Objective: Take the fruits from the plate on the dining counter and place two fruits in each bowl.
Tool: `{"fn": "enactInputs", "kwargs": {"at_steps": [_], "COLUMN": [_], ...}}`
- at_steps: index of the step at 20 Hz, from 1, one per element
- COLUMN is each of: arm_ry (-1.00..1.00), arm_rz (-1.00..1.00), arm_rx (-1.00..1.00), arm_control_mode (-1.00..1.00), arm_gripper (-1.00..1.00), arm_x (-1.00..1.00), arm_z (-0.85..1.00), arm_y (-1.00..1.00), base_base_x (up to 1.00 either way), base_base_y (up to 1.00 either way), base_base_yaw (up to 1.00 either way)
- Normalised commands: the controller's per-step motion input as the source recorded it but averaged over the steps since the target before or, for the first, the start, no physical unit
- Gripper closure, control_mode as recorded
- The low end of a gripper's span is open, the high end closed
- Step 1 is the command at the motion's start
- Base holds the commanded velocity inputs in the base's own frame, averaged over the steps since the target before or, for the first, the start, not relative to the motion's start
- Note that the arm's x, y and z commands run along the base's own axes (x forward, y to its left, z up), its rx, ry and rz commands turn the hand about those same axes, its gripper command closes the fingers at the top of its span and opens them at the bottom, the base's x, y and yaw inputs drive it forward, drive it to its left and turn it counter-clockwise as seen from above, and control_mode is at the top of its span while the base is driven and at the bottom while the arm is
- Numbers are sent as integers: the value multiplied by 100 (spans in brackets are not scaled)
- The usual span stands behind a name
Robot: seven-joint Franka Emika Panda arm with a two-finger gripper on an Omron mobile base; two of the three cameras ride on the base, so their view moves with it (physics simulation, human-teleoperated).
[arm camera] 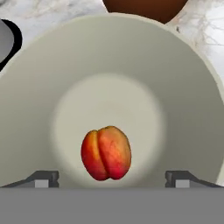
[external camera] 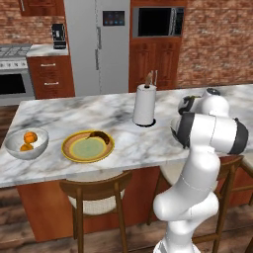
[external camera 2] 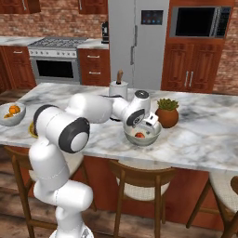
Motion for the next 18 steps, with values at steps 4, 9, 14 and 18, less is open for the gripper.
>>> {"fn": "enactInputs", "kwargs": {"at_steps": [4,9,14,18], "arm_ry": [0,0,0,1], "arm_rz": [0,0,2,10], "arm_rx": [0,0,0,0], "arm_control_mode": [-100,-100,-100,-100], "arm_gripper": [-100,-100,-100,-100], "arm_x": [-2,0,-12,-8], "arm_z": [32,54,41,31], "arm_y": [1,26,58,59], "base_base_x": [0,0,0,0], "base_base_y": [0,0,0,0], "base_base_yaw": [0,0,0,0]}}
